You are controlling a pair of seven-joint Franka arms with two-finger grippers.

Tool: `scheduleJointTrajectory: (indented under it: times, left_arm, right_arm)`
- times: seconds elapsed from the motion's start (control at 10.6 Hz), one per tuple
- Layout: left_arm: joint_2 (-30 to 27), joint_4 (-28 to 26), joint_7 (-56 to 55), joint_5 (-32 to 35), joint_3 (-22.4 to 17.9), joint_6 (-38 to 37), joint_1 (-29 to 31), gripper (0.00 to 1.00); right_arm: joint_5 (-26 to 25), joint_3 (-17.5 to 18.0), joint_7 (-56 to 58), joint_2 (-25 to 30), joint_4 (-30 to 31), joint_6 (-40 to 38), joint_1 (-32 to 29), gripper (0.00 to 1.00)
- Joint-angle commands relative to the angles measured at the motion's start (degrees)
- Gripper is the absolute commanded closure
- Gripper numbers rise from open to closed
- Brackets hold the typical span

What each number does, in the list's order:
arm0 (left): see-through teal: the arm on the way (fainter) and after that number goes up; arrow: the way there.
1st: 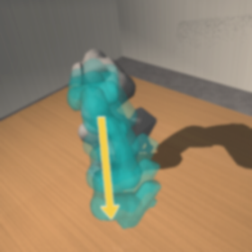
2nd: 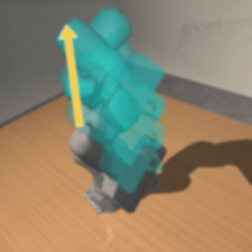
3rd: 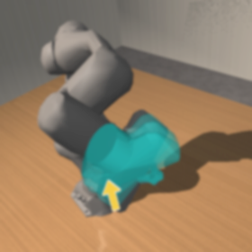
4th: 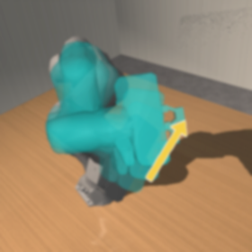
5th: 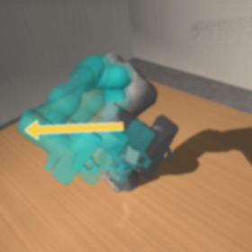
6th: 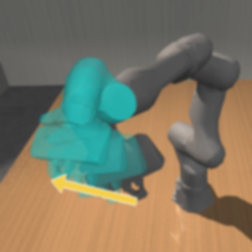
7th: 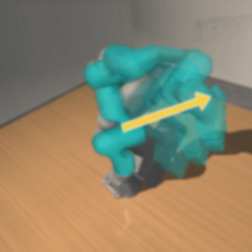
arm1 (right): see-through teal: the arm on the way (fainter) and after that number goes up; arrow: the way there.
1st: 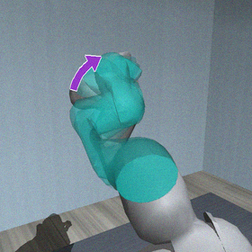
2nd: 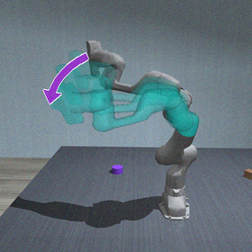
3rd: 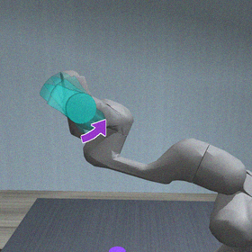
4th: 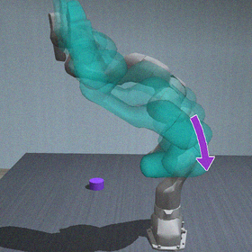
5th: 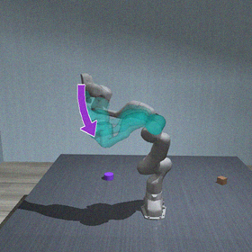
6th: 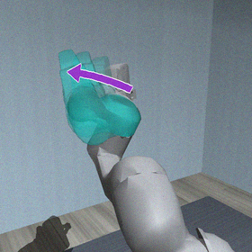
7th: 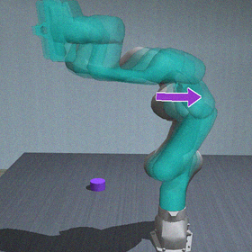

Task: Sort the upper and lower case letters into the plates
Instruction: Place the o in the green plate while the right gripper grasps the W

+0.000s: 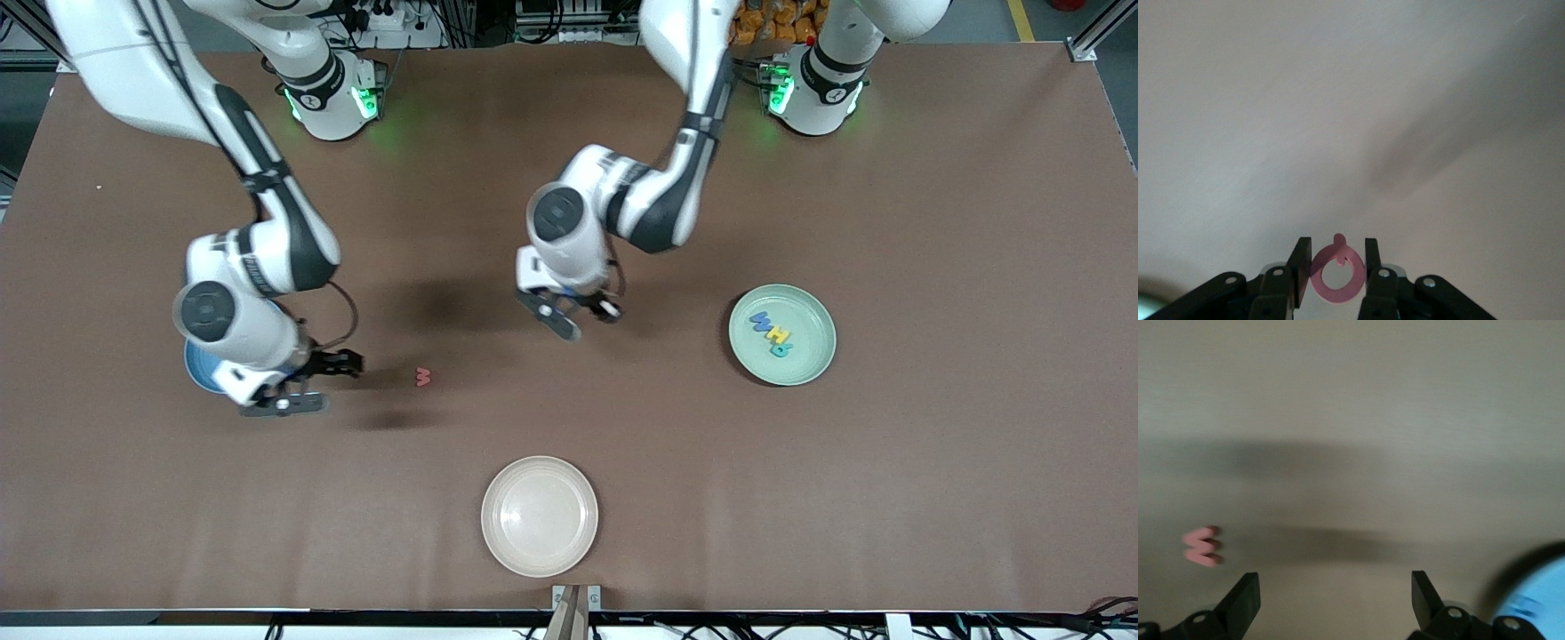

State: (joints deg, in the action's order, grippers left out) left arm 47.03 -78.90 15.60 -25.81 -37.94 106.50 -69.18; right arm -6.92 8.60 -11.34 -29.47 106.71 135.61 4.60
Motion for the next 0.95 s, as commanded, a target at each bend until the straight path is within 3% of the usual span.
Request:
scheduleJointTrajectory:
  times: [0.0,0.38,0.47,0.85]
  left_arm:
    - [-6.14,-2.04,9.75,1.47,0.41,-8.20,8.06,1.00]
    - [-15.28,-14.75,22.87,6.29,0.41,-8.34,19.68,1.00]
    - [-17.83,-19.83,24.98,6.56,0.49,-4.32,22.14,1.00]
    - [-16.89,-29.88,28.43,2.81,2.07,10.62,24.45,1.00]
  right_arm:
    - [0.51,-0.25,-4.70,-3.92,-3.69,0.62,2.15,0.00]
    - [0.33,-0.34,-13.51,-9.20,-8.54,1.31,7.25,0.00]
    - [0.42,-0.34,-14.49,-9.90,-8.54,2.28,7.70,0.00]
    - [0.42,-0.34,-15.20,-10.00,-5.65,5.88,9.20,0.00]
